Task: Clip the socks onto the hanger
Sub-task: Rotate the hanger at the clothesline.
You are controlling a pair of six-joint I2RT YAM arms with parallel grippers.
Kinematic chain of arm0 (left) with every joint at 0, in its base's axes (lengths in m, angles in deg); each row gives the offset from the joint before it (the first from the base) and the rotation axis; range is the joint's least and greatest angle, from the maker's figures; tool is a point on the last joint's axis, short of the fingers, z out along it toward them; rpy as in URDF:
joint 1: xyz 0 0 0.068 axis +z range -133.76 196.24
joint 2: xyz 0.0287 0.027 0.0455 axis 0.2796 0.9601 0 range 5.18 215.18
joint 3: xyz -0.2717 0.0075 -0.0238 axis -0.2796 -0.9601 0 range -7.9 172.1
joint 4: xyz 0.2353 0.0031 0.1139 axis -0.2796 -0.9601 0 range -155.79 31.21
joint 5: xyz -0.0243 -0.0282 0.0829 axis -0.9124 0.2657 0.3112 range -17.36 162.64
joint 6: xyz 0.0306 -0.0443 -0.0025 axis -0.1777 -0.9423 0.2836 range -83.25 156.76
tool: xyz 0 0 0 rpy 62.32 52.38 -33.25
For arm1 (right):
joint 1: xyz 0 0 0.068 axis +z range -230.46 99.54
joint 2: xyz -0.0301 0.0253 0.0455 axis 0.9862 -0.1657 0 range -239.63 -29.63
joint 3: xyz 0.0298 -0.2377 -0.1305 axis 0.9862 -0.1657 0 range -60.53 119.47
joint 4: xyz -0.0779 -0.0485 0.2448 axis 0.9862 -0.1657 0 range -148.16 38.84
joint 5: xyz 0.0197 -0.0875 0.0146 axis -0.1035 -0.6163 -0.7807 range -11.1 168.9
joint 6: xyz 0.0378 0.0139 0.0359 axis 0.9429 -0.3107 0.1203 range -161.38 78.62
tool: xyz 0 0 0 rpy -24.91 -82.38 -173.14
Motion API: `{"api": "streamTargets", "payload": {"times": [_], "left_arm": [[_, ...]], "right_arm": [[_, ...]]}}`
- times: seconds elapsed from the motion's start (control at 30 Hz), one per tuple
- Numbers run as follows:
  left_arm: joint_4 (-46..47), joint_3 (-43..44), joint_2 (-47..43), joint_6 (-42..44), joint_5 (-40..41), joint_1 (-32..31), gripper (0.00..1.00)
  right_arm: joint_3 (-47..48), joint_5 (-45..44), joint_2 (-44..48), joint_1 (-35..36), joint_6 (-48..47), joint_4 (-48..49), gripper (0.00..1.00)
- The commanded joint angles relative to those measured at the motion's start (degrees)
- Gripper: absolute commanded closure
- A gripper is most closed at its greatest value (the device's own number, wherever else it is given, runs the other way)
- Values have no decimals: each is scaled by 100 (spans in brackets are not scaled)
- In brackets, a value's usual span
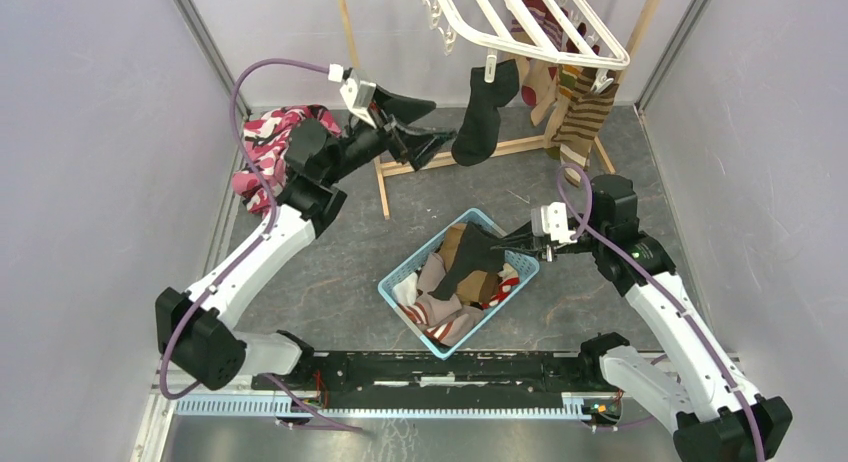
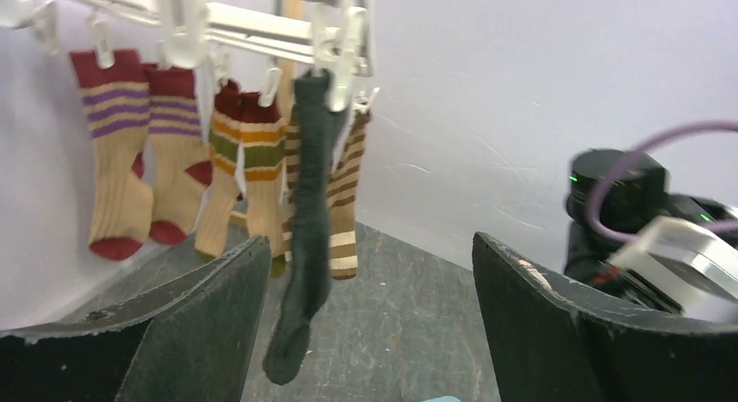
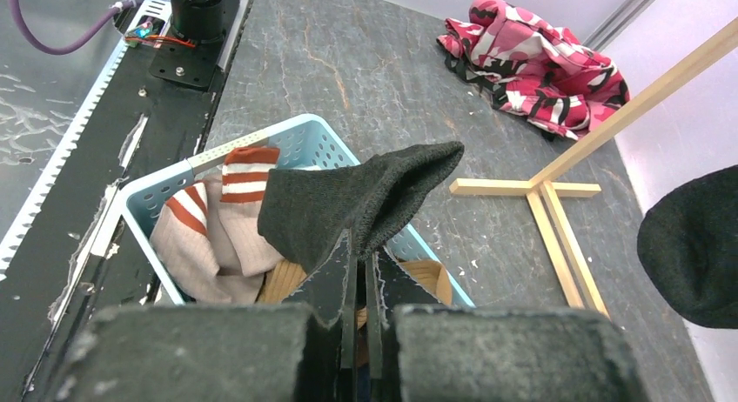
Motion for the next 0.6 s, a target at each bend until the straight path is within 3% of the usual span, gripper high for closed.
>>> {"api": "streamTargets", "payload": {"times": [0.0, 0.13, 0.57], "left_arm": [[-426, 721, 216, -525, 959, 72, 10], [-760, 1310, 452, -270, 993, 135, 11], [-60, 2509, 1572, -854, -1488, 911, 11]], "right_arm": [[-2, 5, 157, -28, -202, -25, 100], [57, 46, 69, -29, -295, -176, 100], [165, 165, 8, -27, -578, -519, 100]]}}
